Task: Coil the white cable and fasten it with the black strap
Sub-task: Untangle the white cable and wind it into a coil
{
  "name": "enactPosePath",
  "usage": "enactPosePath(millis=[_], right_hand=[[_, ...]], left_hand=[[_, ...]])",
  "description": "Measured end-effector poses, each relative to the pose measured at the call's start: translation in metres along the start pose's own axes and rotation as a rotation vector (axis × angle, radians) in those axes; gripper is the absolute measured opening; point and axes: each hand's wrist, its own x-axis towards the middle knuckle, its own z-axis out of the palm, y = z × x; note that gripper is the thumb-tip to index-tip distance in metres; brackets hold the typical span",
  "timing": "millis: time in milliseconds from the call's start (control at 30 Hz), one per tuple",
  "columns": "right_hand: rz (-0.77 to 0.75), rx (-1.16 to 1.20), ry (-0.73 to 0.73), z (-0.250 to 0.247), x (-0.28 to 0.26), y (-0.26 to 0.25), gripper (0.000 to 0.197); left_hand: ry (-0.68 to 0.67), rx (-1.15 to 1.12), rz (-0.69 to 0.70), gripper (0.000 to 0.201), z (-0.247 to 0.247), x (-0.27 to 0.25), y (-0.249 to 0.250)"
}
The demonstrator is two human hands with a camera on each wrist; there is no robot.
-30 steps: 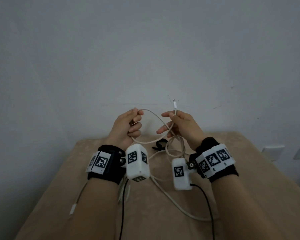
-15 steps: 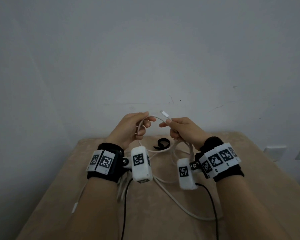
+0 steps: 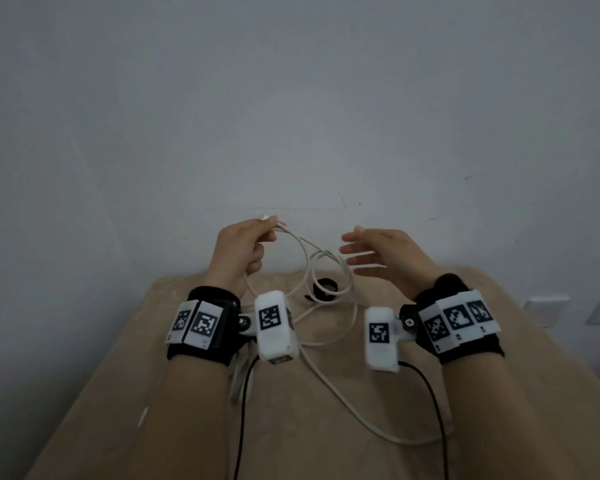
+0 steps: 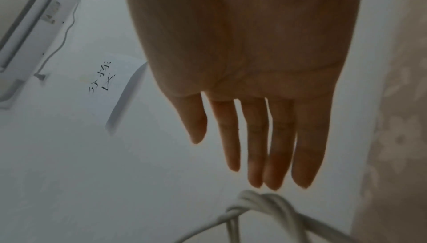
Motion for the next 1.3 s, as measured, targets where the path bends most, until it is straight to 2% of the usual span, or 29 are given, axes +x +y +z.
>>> enactPosePath(millis=[167, 267, 333, 400, 467, 500, 600, 667, 733, 833, 933, 1067, 1200, 1300], right_hand=[[0.061, -0.083, -0.167, 0.011, 0.001, 0.008, 0.019], [0.041, -0.03, -0.159, 0.012, 0.001, 0.009, 0.014], [0.041, 0.039, -0.149, 0.01, 0.001, 0.008, 0.016], [0.04, 0.113, -0.172, 0.008, 0.001, 0.007, 0.019], [0.025, 0.153, -0.204, 0.008, 0.001, 0.005, 0.02], [0.011, 0.158, -0.214, 0.01, 0.001, 0.004, 0.02], [-0.039, 0.142, -0.199, 0.014, 0.003, 0.003, 0.022], [-0.069, 0.141, -0.173, 0.015, 0.003, 0.004, 0.022], [-0.083, 0.131, -0.179, 0.015, 0.003, 0.005, 0.023], [-0.083, 0.132, -0.246, 0.019, 0.002, 0.006, 0.024], [-0.054, 0.261, -0.235, 0.024, 0.004, 0.006, 0.022], [0.009, 0.514, -0.17, 0.025, 0.006, 0.005, 0.015], [0.043, 0.543, -0.098, 0.026, 0.009, 0.006, 0.011], [0.062, 0.6, 0.013, 0.025, 0.012, 0.009, 0.01]], left_hand=[[0.025, -0.084, -0.031, 0.016, -0.005, 0.0, 0.001], [0.05, -0.064, -0.05, 0.017, -0.006, -0.001, 0.003], [0.066, 0.036, -0.061, 0.012, -0.008, -0.003, 0.006], [0.049, 0.245, -0.048, 0.007, -0.01, -0.003, 0.006], [0.009, 0.445, 0.041, 0.006, -0.009, -0.001, 0.003], [0.003, 0.473, 0.099, 0.009, -0.008, 0.0, 0.003], [-0.058, 0.395, 0.189, 0.023, -0.002, 0.0, 0.006], [-0.171, 0.354, 0.109, 0.028, 0.002, -0.006, 0.01], [-0.257, 0.402, 0.048, 0.025, 0.005, -0.009, 0.009], [-0.343, 0.506, 0.087, 0.026, 0.007, -0.008, 0.004], [-0.402, 0.393, 0.042, 0.029, 0.01, -0.009, 0.003], [-0.351, 0.229, 0.055, 0.03, 0.009, -0.009, 0.002], [-0.301, 0.158, 0.065, 0.029, 0.012, -0.007, -0.001], [-0.251, 0.146, 0.091, 0.032, 0.012, -0.006, -0.002]])
